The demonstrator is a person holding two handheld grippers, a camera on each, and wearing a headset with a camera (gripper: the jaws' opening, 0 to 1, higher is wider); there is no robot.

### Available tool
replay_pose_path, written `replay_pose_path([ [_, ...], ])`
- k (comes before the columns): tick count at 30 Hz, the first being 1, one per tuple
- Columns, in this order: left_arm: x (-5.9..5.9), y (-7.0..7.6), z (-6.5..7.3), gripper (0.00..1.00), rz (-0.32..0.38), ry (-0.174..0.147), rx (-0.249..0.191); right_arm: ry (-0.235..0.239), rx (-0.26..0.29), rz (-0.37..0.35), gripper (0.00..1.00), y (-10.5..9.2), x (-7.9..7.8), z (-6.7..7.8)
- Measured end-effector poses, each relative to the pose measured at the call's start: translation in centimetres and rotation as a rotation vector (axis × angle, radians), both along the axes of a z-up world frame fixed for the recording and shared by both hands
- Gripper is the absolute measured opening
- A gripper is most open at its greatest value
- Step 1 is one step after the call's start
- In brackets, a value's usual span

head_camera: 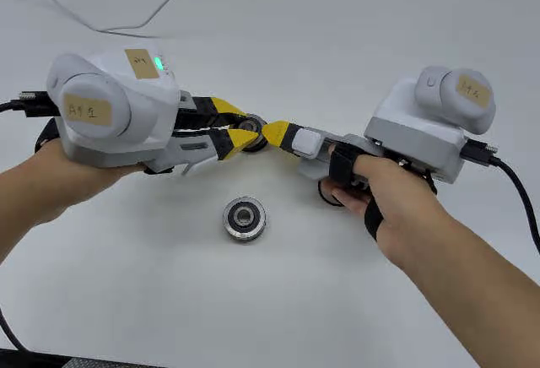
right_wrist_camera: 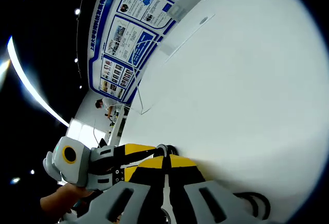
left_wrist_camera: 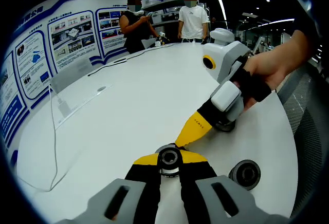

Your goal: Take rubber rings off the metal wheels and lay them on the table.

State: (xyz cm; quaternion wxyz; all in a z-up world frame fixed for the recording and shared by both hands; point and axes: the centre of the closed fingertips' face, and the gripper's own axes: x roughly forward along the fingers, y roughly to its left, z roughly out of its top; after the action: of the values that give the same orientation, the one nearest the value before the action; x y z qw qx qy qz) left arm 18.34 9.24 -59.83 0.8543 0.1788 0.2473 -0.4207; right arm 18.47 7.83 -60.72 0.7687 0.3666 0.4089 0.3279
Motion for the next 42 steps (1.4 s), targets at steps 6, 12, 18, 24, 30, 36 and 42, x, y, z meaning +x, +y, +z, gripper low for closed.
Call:
replay_pose_path([
  [6,0.0,0.0,0.0,0.13,-0.001,-0.001,0.002,0.052,0.013,-0.021,0.01,-0.1,-0.1,0.0],
  [12,0.0,0.0,0.0,0.13,0.001,0.005,0.002,0.054,-0.003,-0.036,0.01,0.0,-0.1,0.4],
  [18,0.0,-0.1,0.0,0.13,0.001,0.005,-0.002,0.039,-0.003,-0.029,0.00,0.0,-0.1,0.6],
  [24,0.0,-0.1,0.0,0.13,-0.001,0.004,-0.003,0.007,-0.009,-0.007,0.00,0.2,-0.2,0.7],
  [30,0.0,0.0,0.0,0.13,-0.002,0.003,-0.003,-0.023,-0.012,0.014,0.00,0.4,-0.2,1.0],
  [36,0.0,0.0,0.0,0.13,-0.002,0.002,-0.004,-0.039,-0.010,0.039,0.00,0.7,-0.3,1.4],
  [42,0.0,0.0,0.0,0.13,-0.003,-0.001,-0.005,-0.047,-0.006,0.057,0.00,0.7,-0.4,1.5],
])
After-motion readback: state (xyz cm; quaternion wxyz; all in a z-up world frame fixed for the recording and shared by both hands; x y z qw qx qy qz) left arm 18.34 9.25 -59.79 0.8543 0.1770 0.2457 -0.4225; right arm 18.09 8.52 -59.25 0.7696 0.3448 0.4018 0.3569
